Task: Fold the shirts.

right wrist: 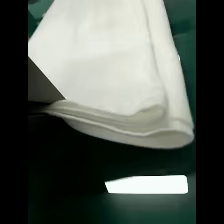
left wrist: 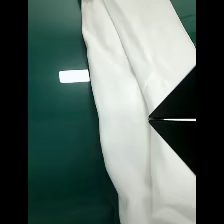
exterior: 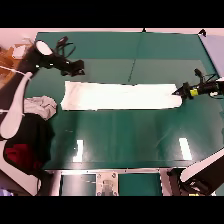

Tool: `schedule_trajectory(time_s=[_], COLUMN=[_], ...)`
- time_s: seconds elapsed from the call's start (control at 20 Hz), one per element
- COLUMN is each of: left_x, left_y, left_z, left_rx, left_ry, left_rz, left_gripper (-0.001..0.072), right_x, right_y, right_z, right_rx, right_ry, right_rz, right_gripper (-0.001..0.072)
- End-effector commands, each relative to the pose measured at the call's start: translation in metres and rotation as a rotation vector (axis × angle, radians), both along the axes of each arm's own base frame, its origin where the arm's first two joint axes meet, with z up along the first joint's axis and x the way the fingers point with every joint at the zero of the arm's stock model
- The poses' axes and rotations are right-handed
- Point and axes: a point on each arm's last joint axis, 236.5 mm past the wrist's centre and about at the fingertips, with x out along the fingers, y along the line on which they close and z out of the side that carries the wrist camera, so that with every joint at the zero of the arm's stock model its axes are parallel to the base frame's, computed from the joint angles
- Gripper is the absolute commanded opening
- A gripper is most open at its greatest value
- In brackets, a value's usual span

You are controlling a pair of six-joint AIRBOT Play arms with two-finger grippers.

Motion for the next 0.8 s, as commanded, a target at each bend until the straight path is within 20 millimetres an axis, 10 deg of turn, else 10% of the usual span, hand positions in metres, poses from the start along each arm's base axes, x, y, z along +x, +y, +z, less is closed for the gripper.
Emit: schedule_trajectory(time_s=[0.0, 0.3, 0.55, 0.75], left_x=[-0.013, -0.058, -0.065, -0.062], left_y=[-0.08, -0.225, -0.276, -0.285], left_z=[-0.02, -0.083, -0.107, -0.108], left_rx=[-0.076, -0.202, -0.262, -0.289], left_ry=[0.002, 0.028, 0.077, 0.09], left_rz=[-0.081, -0.17, -0.183, -0.17], left_gripper=[0.0025, 0.0025, 0.0025, 0.0025], right_x=[0.003, -0.019, -0.03, -0.031], right_y=[0.007, 0.046, 0.085, 0.093], right_z=[0.068, 0.174, 0.243, 0.251], right_rx=[0.01, -0.033, -0.037, -0.043], right_ry=[-0.063, -0.163, -0.325, -0.347], right_rz=[0.047, 0.154, 0.209, 0.224], right_gripper=[0.0015, 0.0015, 0.0015, 0.0015])
